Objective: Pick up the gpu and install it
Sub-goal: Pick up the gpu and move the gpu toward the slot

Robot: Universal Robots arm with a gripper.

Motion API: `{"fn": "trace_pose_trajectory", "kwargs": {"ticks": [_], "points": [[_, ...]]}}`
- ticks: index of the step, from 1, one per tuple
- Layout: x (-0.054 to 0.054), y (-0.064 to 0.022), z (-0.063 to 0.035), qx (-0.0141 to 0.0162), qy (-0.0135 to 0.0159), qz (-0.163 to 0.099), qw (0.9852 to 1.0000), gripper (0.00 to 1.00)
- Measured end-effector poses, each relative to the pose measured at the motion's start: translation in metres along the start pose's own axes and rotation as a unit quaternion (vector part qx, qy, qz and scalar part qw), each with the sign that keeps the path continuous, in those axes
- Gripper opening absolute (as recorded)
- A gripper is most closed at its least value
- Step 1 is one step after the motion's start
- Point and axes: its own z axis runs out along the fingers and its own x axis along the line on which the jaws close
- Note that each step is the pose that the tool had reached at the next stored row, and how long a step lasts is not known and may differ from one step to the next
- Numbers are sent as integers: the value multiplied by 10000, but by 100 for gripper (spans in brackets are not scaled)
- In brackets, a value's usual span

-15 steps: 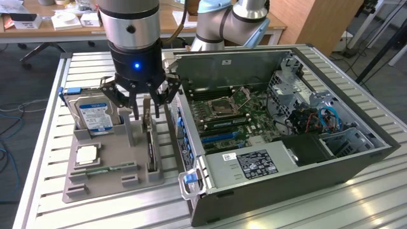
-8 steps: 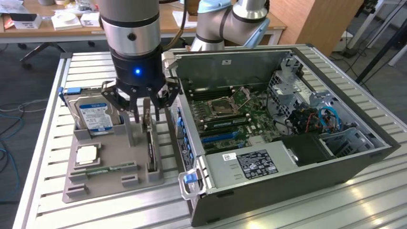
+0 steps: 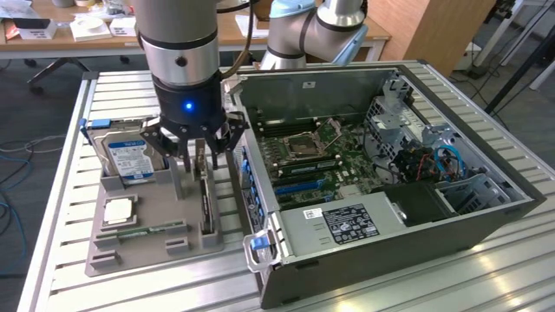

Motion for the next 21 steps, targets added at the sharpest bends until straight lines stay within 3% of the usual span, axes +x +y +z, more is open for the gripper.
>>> {"fn": "trace_pose_trajectory", "kwargs": {"ticks": [21], "points": [[10,-15,341,0,0,0,10000,47]]}}
